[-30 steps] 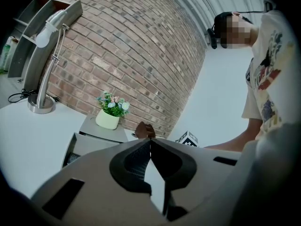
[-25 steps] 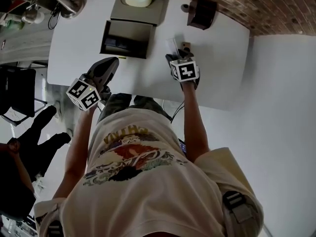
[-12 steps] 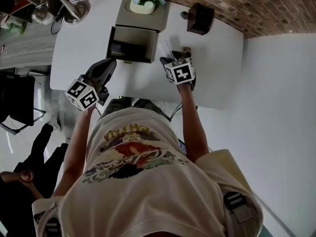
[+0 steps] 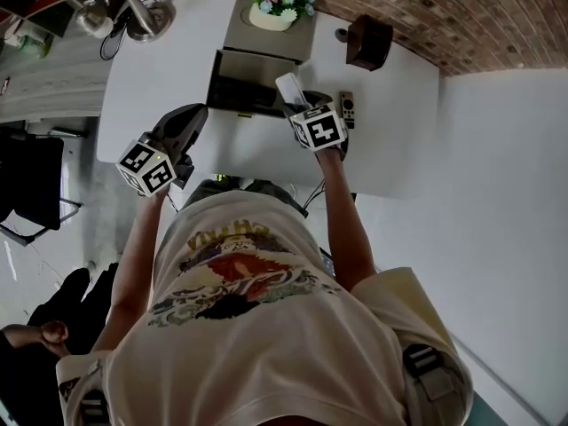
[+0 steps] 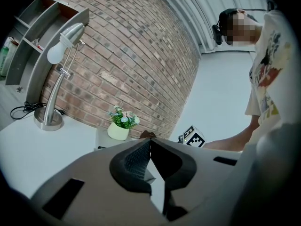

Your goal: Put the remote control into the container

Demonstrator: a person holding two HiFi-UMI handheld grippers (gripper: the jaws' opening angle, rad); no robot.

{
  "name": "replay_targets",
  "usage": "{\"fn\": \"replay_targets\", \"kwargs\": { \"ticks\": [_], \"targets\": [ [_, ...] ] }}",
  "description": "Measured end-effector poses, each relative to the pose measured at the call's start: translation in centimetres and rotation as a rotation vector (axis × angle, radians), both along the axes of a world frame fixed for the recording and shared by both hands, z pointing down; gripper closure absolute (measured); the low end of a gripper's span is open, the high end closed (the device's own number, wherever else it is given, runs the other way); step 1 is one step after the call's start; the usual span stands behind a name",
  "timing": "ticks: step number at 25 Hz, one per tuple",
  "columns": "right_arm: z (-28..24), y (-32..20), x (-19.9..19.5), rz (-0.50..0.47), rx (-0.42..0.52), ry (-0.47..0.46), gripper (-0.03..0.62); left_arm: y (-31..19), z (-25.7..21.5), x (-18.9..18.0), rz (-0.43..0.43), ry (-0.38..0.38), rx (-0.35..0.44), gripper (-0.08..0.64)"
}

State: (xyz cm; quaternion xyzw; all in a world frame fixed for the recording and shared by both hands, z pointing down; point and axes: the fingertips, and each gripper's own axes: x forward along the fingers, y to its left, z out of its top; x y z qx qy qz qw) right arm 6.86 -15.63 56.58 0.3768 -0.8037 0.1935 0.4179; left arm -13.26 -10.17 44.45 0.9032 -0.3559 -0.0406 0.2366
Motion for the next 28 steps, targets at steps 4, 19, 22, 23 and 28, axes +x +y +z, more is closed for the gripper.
{"fn": "replay_targets", "kwargs": {
  "ticks": [4,19,22,23,28],
  "targets": [
    [0.3,-0.4,-2.1,-0.031,-0.007,0.006,0.356,-0.2,0.3,-1.7,-0.011,0.009,-0.002,0.555],
    [4.0,-3.8,-9.6,-0.242,-0.102,0.091,0.356,-0.4,2.9,-9.4,-0.147,0.023,-0.071,0.554],
    [5.3,-4.7,-10.8,-0.299,-0.128,0.124,0.356,-0.1,3.7,-10.6,-0.169,0.025,-0.084,0.555],
    [5.7,-5.0,-11.1,-0.317,-0.136,0.137,0.356,-0.1,4.0,-11.0,-0.178,0.026,-0.089,0.555],
    [7.0,-6.4,-12.3,-0.403,-0.155,0.199,0.356,0.5,5.0,-12.3,-0.215,0.024,-0.113,0.555]
  ]
}}
